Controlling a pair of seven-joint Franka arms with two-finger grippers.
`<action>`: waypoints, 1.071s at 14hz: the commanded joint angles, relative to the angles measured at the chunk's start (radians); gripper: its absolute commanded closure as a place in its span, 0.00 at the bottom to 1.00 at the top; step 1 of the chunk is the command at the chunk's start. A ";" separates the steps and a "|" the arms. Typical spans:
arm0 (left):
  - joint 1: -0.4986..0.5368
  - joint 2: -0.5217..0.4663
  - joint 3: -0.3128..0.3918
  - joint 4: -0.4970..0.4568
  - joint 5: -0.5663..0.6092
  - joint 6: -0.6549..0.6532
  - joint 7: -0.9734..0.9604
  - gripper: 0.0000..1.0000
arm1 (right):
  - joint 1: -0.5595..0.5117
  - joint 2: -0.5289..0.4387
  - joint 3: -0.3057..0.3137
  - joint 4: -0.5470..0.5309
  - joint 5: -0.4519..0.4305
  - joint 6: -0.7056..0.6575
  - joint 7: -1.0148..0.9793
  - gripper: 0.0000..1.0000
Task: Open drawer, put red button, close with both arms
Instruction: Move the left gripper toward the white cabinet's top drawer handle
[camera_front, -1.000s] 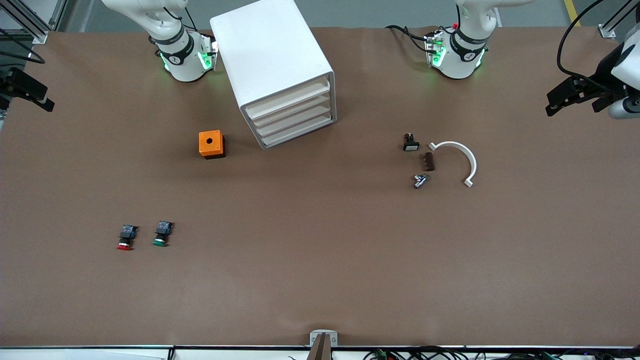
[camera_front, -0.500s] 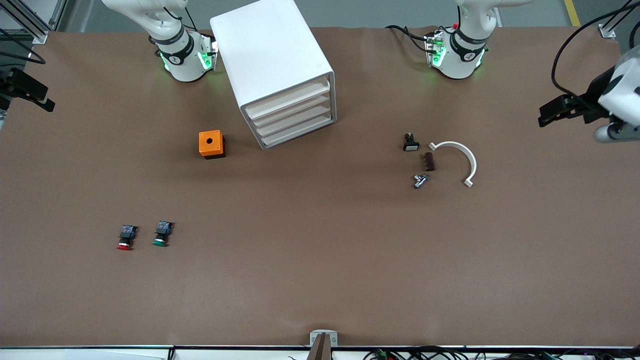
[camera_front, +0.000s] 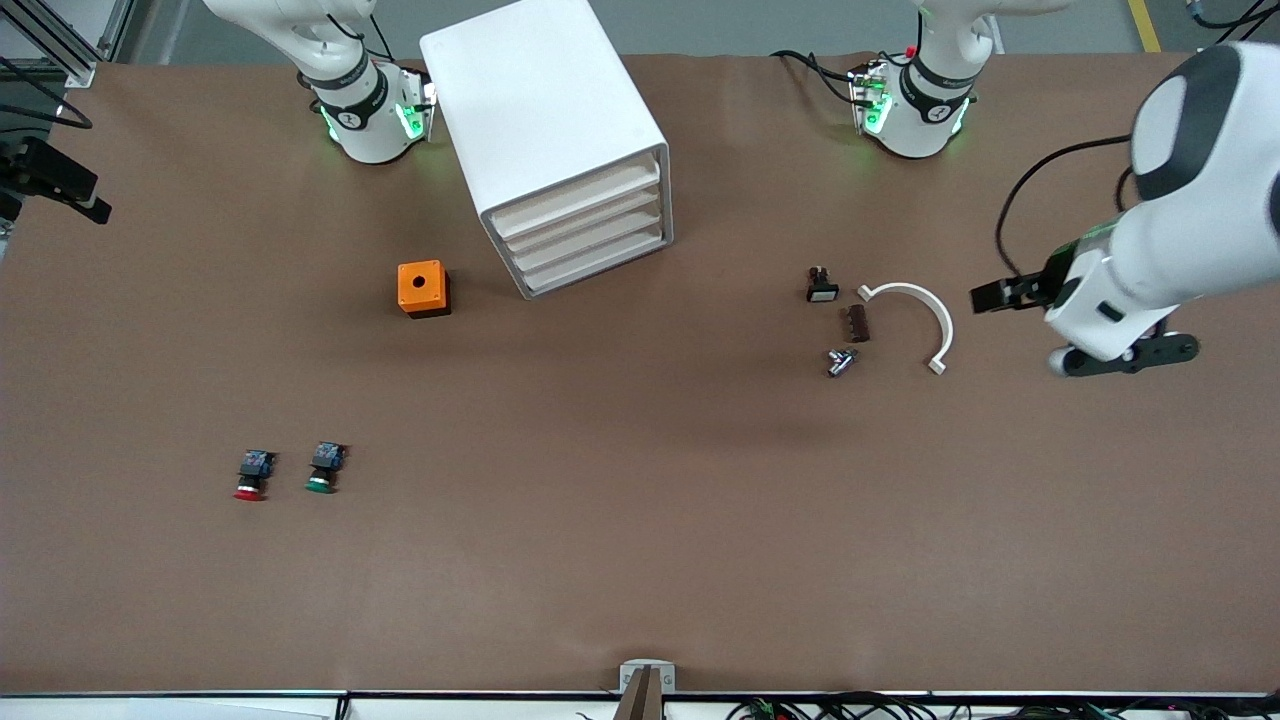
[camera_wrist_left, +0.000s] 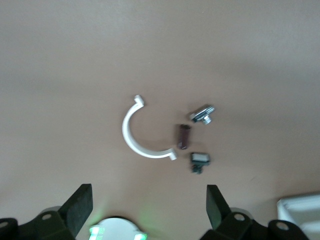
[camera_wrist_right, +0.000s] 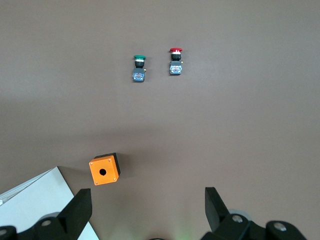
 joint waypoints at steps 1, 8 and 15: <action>-0.073 0.086 -0.002 0.034 -0.019 0.038 -0.224 0.00 | -0.007 -0.030 0.007 -0.029 -0.008 0.005 0.001 0.00; -0.236 0.321 -0.002 0.063 -0.190 0.136 -0.756 0.00 | -0.006 -0.027 0.007 -0.027 -0.009 0.003 0.001 0.00; -0.408 0.499 -0.004 0.133 -0.350 0.227 -1.341 0.00 | -0.004 -0.024 0.007 -0.013 -0.011 0.005 0.001 0.00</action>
